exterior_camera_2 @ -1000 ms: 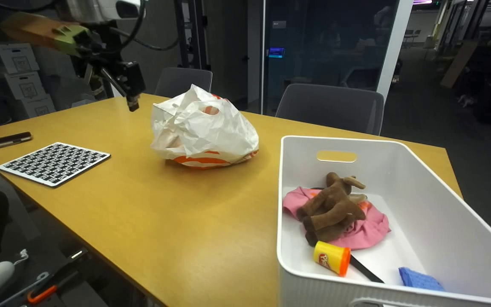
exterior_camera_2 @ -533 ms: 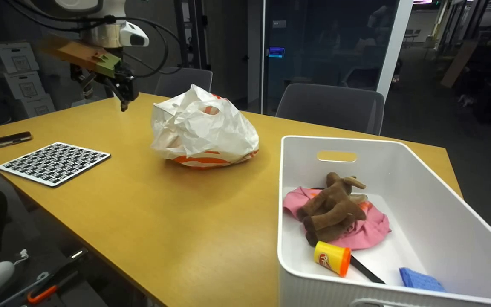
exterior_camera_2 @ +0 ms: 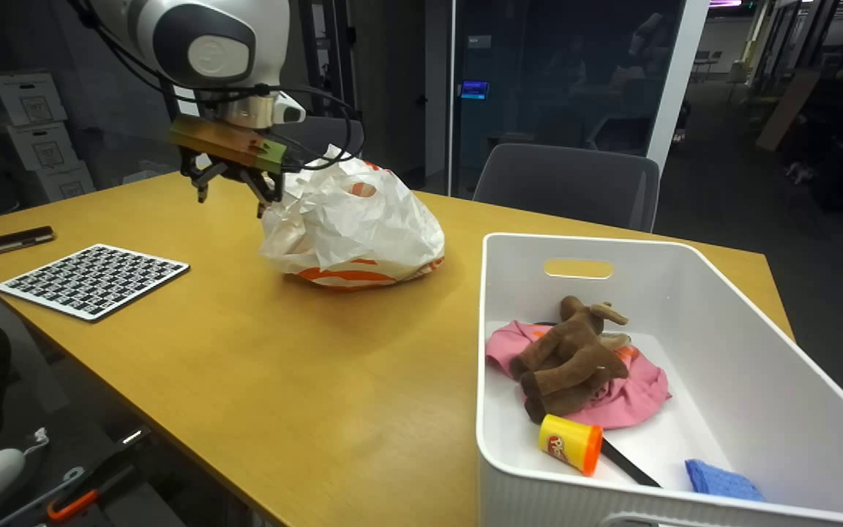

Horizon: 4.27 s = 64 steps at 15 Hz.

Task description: Move the items, which are in the plastic, to the laundry basket

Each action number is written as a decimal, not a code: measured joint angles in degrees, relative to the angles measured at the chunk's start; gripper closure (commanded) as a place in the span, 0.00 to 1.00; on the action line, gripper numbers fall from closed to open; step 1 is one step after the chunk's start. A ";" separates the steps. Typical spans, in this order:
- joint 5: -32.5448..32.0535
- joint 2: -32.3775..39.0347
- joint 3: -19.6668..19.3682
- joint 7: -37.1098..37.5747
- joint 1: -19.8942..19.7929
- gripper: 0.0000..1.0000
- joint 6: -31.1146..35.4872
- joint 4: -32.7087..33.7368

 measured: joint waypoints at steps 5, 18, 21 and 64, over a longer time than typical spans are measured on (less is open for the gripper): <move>-15.31 4.76 0.81 1.63 -2.92 0.00 4.39 2.34; -36.57 8.87 2.73 8.07 -5.49 0.00 8.13 6.33; -35.97 8.94 3.12 8.13 -6.18 0.00 8.11 6.16; -42.26 17.26 4.37 22.92 -9.70 0.97 24.07 17.78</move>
